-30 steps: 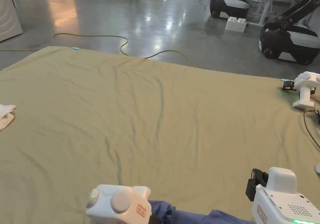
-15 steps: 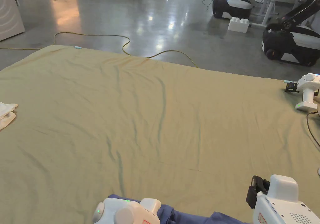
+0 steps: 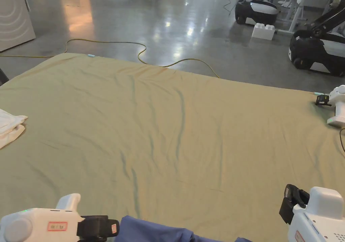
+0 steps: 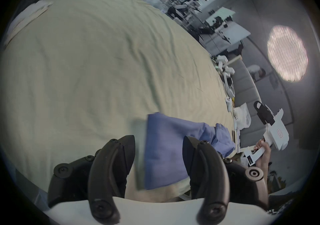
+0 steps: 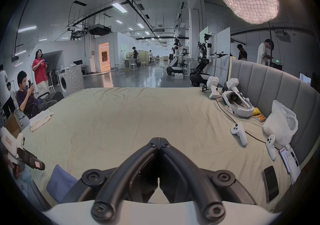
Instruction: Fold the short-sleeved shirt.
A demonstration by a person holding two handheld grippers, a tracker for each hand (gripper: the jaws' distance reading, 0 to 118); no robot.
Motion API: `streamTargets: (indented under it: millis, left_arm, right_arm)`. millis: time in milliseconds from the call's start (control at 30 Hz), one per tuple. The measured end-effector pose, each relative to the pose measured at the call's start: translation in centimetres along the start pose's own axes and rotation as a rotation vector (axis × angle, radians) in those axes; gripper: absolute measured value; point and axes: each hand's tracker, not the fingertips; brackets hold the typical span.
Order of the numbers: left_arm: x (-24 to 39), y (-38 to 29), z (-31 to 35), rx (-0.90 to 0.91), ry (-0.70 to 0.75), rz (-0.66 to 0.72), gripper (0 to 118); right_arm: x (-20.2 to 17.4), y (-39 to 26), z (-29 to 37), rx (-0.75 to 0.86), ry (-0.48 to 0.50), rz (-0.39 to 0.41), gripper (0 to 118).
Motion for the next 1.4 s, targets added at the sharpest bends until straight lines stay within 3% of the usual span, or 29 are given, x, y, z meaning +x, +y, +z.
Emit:
streamTargets:
  millis: [167, 233, 433, 467, 533, 567, 667, 900, 1133, 1400]
  left_arm:
    - [-3.1, -1.0, -2.6, -0.116, -0.16, 0.074, 63]
    - [-3.6, -1.6, -4.1, -0.144, -0.15, 0.117, 63]
    - [-4.1, -2.5, -6.5, -0.134, -0.367, 0.213, 61]
    - [-4.1, -2.7, -7.1, -0.135, -0.385, 0.227, 58]
    - [-3.8, -3.0, -7.8, -0.123, -0.413, 0.224, 37]
    - [-3.4, -3.0, -8.2, -0.121, -0.396, 0.218, 21]
    - [-2.6, -3.4, -9.0, -0.127, -0.341, 0.196, 15]
    - [-1.3, -2.7, -6.2, -0.07, -0.302, 0.165, 12]
    - [-0.7, 0.6, 1.6, 0.035, -0.16, 0.054, 12]
    - [3.4, 3.8, 10.6, 0.076, 0.199, -0.082, 12]
  right_arm:
    - [-0.2, 0.1, 0.1, 0.018, -0.008, -0.018, 0]
    - [-0.2, 0.2, 0.1, 0.02, -0.005, -0.024, 0]
    - [-0.2, 0.3, 0.3, 0.029, -0.013, -0.017, 0]
    - [-0.2, 0.4, 0.3, 0.03, -0.013, -0.019, 0]
    - [-0.1, 0.5, 0.3, 0.029, -0.015, -0.024, 0]
    - [-0.1, 0.5, 0.4, 0.03, -0.015, -0.024, 0]
    - [0.1, 0.6, 0.5, 0.032, -0.019, -0.022, 0]
    - [0.7, 0.8, 0.8, 0.044, -0.034, -0.017, 0]
    - [1.2, 1.5, 1.0, 0.079, -0.04, -0.009, 0]
    - [1.0, 2.0, 0.8, 0.095, -0.019, -0.004, 0]
